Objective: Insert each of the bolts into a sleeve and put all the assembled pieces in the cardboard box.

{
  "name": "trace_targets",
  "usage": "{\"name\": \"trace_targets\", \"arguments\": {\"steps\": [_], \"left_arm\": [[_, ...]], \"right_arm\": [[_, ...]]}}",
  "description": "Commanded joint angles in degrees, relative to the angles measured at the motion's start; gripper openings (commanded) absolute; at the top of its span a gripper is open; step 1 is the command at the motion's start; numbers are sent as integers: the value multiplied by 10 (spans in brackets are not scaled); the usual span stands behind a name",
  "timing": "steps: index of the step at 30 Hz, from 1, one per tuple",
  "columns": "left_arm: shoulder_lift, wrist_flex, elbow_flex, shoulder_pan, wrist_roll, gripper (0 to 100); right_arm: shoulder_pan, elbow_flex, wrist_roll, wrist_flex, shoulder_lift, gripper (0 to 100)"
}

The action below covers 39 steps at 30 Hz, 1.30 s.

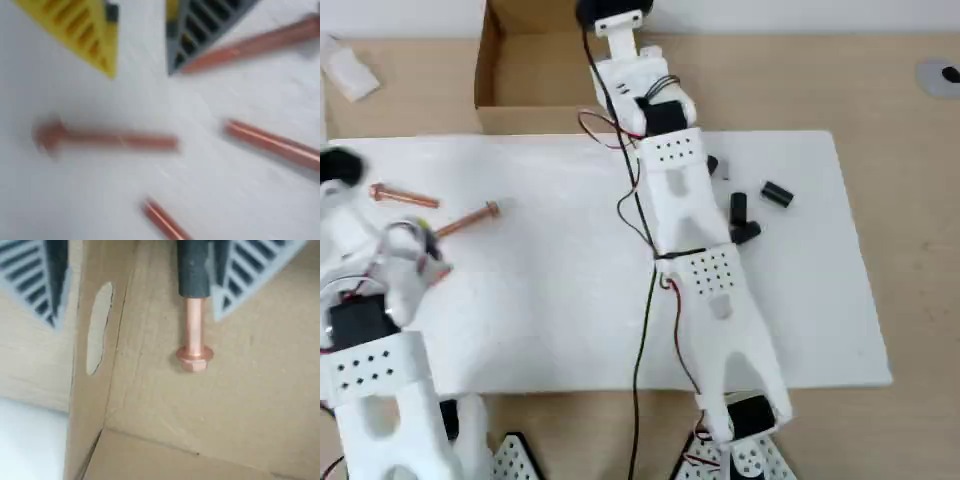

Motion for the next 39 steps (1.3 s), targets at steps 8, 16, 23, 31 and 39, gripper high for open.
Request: {"name": "trace_targets", "arguments": {"steps": [8, 16, 23, 31, 39], "left_arm": [[218, -45, -164, -54, 81, 103], [529, 46, -415, -55, 178, 103], [695, 99, -569, -55, 229, 103], [804, 128, -666, -55, 255, 103], [881, 127, -752, -56, 256, 103]], "right_arm": [[-4, -33, -21, 117, -92, 234], [-25, -33, -22, 180, -118, 235], [-25, -33, -21, 196, -116, 235], [-25, -30, -21, 197, -116, 235], [-22, -30, -20, 209, -116, 235]]}}
